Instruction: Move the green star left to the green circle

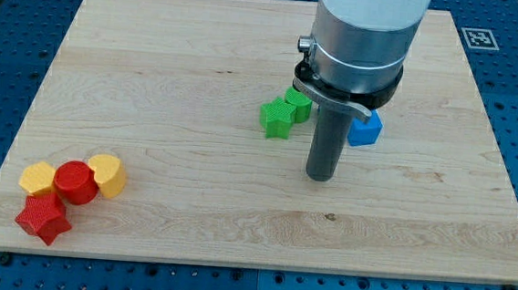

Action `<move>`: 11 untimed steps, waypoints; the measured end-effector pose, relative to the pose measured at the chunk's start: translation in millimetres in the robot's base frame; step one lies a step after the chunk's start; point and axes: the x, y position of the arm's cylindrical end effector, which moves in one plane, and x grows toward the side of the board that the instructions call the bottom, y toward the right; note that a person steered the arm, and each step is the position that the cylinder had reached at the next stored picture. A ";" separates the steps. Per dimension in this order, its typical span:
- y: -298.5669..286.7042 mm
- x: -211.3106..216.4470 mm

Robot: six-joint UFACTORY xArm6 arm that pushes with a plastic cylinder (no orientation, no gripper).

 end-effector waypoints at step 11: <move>-43.1 -51.7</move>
